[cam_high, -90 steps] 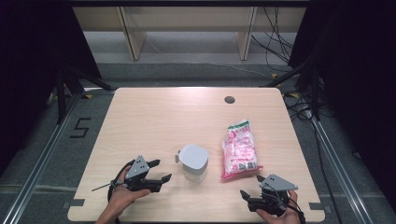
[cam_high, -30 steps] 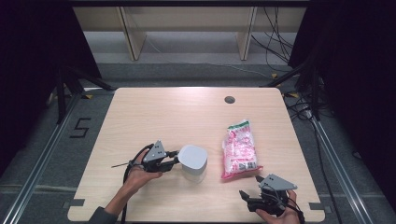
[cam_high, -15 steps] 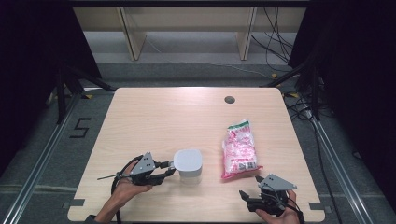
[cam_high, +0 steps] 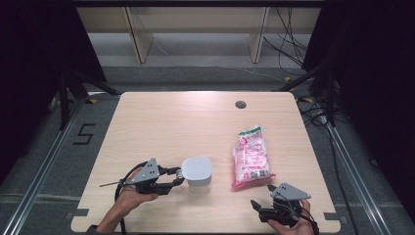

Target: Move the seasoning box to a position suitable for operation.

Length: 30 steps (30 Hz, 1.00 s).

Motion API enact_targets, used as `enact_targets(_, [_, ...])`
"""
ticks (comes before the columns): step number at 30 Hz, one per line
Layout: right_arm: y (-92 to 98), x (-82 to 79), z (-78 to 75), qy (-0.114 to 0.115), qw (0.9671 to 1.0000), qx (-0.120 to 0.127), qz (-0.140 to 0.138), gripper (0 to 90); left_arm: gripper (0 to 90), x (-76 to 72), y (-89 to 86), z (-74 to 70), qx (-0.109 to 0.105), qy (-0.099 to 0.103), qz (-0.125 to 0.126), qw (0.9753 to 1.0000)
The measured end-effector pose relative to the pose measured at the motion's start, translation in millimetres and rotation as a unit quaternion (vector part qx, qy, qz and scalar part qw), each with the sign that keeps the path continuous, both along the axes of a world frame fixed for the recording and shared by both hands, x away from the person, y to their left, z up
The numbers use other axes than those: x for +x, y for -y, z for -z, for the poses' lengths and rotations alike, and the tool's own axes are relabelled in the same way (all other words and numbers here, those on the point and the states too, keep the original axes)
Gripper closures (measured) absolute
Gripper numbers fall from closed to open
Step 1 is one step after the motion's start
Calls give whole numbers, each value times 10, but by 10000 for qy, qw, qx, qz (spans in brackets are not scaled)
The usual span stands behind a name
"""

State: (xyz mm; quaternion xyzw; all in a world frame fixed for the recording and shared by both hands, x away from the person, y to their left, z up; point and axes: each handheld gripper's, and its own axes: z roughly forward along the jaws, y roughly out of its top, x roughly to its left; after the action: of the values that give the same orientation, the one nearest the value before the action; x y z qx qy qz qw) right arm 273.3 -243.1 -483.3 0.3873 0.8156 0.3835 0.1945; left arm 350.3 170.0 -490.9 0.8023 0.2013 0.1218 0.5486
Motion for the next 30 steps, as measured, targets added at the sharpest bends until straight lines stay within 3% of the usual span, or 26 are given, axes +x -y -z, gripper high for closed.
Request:
enact_targets(7, [-5, -5, 1, -47, 10000, 41, 44, 224, 603, -24, 11, -35, -26, 29, 23, 10000])
enact_targets(8, [-21, -27, -6, -208, 9997, 108, 121, 224, 606, -28, 15, -35, -23, 55, 33, 10000])
enact_targets(9, [-3, -3, -1, 18, 10000, -1, 10, 225, 612, -28, 17, -39, 14, 61, 73, 10000])
enact_targets(13, [-17, -14, 1, -91, 9999, 74, 68, 225, 673, -60, 83, -27, -66, 39, 150, 9999])
enact_targets(14, [-16, -18, -9, -139, 9999, 55, 74, 225, 682, -88, 140, -28, 16, 133, 84, 9999])
enact_targets(15, [-7, -4, -2, -1, 10000, -9, 1, 225, 682, -85, 162, -29, 9, 147, 31, 9999])
enact_targets(20, [-7, -2, -4, -14, 10000, 23, -5, 225, 683, -51, 206, -28, 23, 143, -170, 9998])
enact_targets(23, [-1, -1, -1, 7, 10000, -45, -13, 225, 682, 2, 225, -37, 77, 227, -157, 9996])
enact_targets(25, [-17, -17, -2, -129, 9998, 83, 82, 225, 682, 11, 235, -33, 68, 189, -228, 9995])
enact_targets(26, [-11, -4, -1, -60, 10000, 43, -5, 225, 682, 36, 256, -34, 39, 163, -238, 9996])
enact_targets(27, [-7, -6, -2, -16, 10000, 7, 11, 225, 683, 69, 251, -44, 126, 277, -145, 9994])
enact_targets(30, [-5, -4, 0, -1, 10000, -3, 16, 225, 682, 97, 277, -30, 19, 152, -223, 9996])
